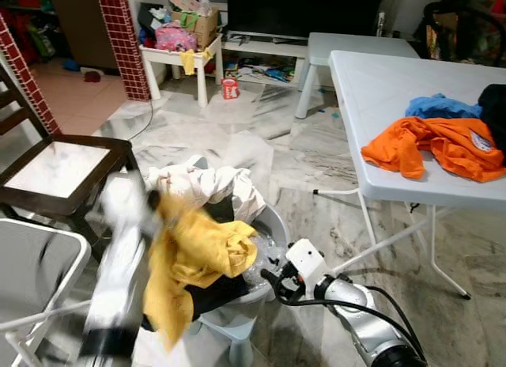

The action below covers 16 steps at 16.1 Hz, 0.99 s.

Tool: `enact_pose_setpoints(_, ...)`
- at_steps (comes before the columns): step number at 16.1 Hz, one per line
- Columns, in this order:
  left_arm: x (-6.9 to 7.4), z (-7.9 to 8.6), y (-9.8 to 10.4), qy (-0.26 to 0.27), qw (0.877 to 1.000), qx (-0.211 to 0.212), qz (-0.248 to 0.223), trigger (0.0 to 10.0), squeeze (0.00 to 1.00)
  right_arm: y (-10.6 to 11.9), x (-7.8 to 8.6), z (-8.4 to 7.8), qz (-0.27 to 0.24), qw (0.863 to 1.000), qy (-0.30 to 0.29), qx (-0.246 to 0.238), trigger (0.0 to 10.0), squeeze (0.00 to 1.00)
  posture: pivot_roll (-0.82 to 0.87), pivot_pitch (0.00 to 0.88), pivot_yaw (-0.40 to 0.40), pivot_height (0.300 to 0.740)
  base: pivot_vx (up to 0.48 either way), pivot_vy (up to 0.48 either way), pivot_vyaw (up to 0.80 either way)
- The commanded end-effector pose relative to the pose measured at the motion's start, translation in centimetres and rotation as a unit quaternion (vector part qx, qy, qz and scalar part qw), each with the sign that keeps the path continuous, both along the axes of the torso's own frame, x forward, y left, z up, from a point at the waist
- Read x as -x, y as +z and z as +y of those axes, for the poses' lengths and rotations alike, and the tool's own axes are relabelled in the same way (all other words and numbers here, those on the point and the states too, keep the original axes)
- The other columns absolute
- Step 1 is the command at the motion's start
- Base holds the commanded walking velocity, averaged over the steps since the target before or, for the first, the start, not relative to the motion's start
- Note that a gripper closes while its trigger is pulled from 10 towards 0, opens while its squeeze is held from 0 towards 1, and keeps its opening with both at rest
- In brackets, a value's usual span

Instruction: Hang hanger

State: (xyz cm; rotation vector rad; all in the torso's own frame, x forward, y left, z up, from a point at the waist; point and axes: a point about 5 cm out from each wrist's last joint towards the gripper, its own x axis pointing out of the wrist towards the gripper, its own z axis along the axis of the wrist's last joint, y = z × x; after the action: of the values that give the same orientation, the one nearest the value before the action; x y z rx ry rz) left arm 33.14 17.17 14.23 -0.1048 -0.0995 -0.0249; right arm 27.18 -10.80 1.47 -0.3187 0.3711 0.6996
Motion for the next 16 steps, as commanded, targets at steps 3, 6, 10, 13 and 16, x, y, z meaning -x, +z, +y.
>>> enact_pose_setpoints(3, -2.2, -3.8, 7.9, -0.069, 0.988, 0.013, -0.137, 0.0, 0.00, 0.3, -0.9, -0.3, -0.022, 0.999, -0.034, 0.024, 10.0, 0.00, 0.00, 0.000, 0.006, 0.740, 0.000, 0.000, 0.00)
enact_pose_setpoints(6, -3.7, -7.2, 12.8, -0.134, 0.971, 0.035, -0.195, 0.0, 0.00, 0.2, -1.2, -0.1, -0.025, 0.998, -0.049, 0.027, 10.0, 0.00, -0.01, 0.000, 0.026, 0.740, 0.000, 0.000, 0.00)
enact_pose_setpoints(10, -1.7, -10.5, 20.1, -0.211, 0.929, 0.099, -0.289, 0.0, 0.00, 0.1, -1.2, 0.0, -0.027, 0.997, -0.061, 0.026, 10.0, 0.00, -0.01, 0.000, 0.037, 0.740, 0.000, 0.000, 0.00)
enact_pose_setpoints(13, 0.3, -9.5, 24.0, -0.238, 0.897, 0.182, -0.324, 0.0, 0.00, -0.2, -1.2, 0.2, -0.023, 0.998, -0.055, 0.031, 10.0, 0.00, 0.01, 0.000, 0.015, 0.740, 0.000, 0.000, 0.00)
enact_pose_setpoints(16, 0.9, -6.3, 23.5, -0.202, 0.899, 0.247, -0.300, 0.0, 0.00, 0.0, -1.6, 0.5, -0.023, 0.998, -0.047, 0.035, 10.0, 0.00, 0.03, 0.000, -0.004, 0.740, 0.000, 0.000, 0.00)
